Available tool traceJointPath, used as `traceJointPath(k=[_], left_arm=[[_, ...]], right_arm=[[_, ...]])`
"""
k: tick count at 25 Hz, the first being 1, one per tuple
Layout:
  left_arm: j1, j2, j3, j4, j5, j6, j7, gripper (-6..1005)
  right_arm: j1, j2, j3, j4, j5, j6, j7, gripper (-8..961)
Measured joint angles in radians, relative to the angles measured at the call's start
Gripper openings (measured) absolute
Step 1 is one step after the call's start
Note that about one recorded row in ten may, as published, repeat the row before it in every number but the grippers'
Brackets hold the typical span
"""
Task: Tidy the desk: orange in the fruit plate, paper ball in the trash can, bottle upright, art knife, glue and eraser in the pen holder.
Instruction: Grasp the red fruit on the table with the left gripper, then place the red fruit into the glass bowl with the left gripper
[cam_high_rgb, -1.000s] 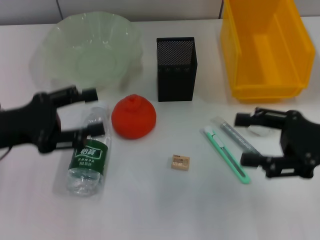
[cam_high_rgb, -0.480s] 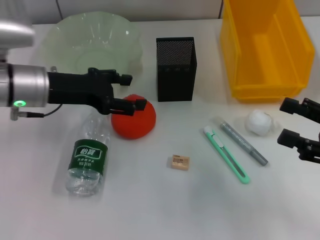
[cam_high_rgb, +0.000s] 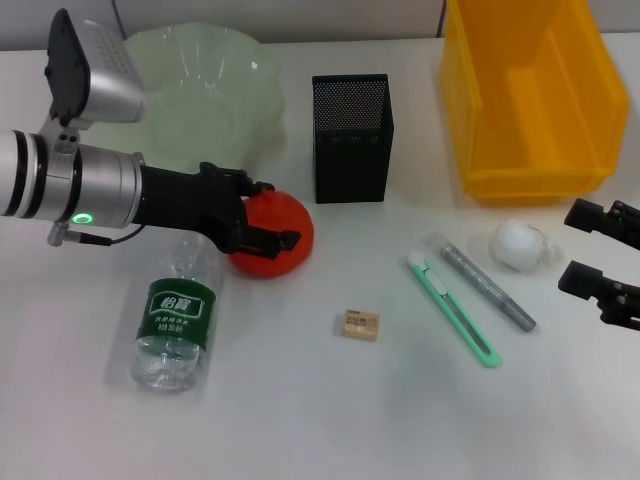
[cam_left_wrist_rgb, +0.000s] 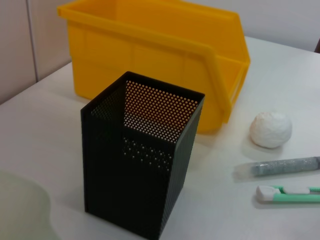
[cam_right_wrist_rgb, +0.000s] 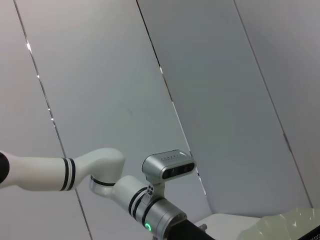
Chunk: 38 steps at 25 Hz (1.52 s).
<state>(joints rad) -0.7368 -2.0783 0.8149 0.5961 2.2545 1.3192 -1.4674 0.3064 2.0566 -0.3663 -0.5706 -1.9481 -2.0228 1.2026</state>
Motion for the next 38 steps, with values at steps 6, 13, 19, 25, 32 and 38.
traceJointPath(k=[6,13,19,25,32,38], left_arm=[[0.006,0.0,0.007,-0.005,-0.034,0.007,0.008,773],[0.013,0.0,0.048,-0.024,-0.083,-0.01,0.016,534],[0.017,0.0,0.049,-0.025,-0.093,-0.018,0.023,278],[0.062,0.009,0.031,0.027,-0.237,0.071,0.026,202],[0.203,0.012,-0.03,0.204,-0.632,0.08,0.027,183],[0.203,0.008,-0.024,0.182,-0.729,-0.159,0.031,179]], right_arm=[[0.002,0.0,0.0,0.0,0.0,-0.001,0.0,834],[0.0,0.001,0.0,0.0,0.0,-0.004,0.0,834],[-0.001,0.0,0.0,0.0,0.0,-0.005,0.0,833],[0.003,0.0,0.0,0.0,0.0,-0.009,0.0,834],[0.007,0.003,0.005,0.0,0.0,-0.011,0.0,834],[0.013,0.008,0.006,0.004,0.0,-0.011,0.0,834]])
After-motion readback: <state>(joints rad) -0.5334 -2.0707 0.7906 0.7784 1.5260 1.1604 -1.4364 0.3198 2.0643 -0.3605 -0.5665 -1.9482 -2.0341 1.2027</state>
